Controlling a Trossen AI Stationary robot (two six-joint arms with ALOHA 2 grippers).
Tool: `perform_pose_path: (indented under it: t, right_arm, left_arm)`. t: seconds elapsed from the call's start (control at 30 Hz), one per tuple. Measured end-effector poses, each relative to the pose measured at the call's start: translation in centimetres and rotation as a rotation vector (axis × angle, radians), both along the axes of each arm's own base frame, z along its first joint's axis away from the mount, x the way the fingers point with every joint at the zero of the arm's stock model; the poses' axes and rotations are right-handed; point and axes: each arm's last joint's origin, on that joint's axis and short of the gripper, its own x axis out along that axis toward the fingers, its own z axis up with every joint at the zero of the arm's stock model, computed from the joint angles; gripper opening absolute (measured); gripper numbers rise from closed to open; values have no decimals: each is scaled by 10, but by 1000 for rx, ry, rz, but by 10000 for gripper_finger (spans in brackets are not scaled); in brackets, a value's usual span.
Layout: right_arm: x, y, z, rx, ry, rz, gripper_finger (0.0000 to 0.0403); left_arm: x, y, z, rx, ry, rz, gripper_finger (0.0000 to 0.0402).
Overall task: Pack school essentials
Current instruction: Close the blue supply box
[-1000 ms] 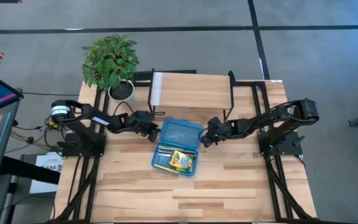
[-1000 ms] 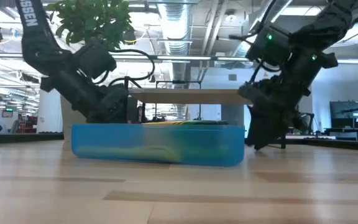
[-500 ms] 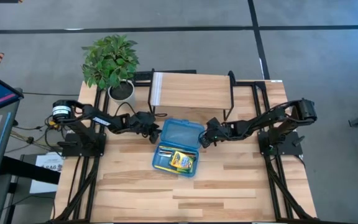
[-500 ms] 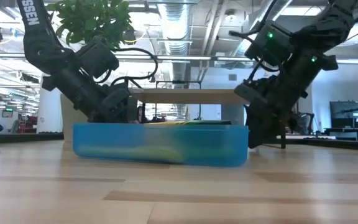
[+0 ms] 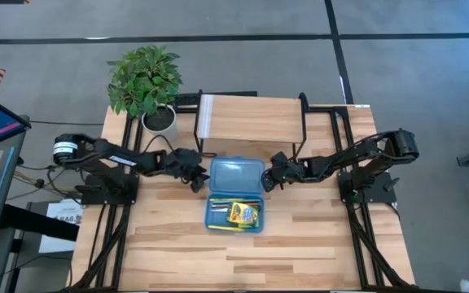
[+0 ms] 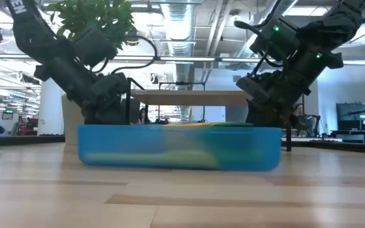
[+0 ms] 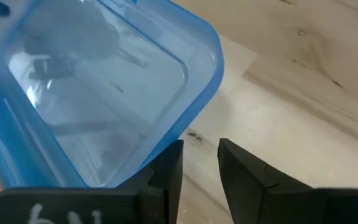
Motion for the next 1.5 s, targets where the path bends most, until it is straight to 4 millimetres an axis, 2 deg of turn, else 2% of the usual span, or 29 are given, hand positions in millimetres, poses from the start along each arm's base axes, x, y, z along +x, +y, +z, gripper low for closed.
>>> perform_pose_path:
  t: [0.27, 0.63, 1.5]
  right_arm:
    - [-1, 0, 0, -15, 12, 7, 127]
    - [-1, 15, 0, -37, 22, 86, 127]
    - [4, 24, 4, -101, -23, 158, 127]
  left_arm:
    - [0, -16, 17, 40, -73, -68, 160]
    - [0, -29, 31, 101, -140, -158, 160]
    - [-5, -31, 23, 231, -17, -235, 160]
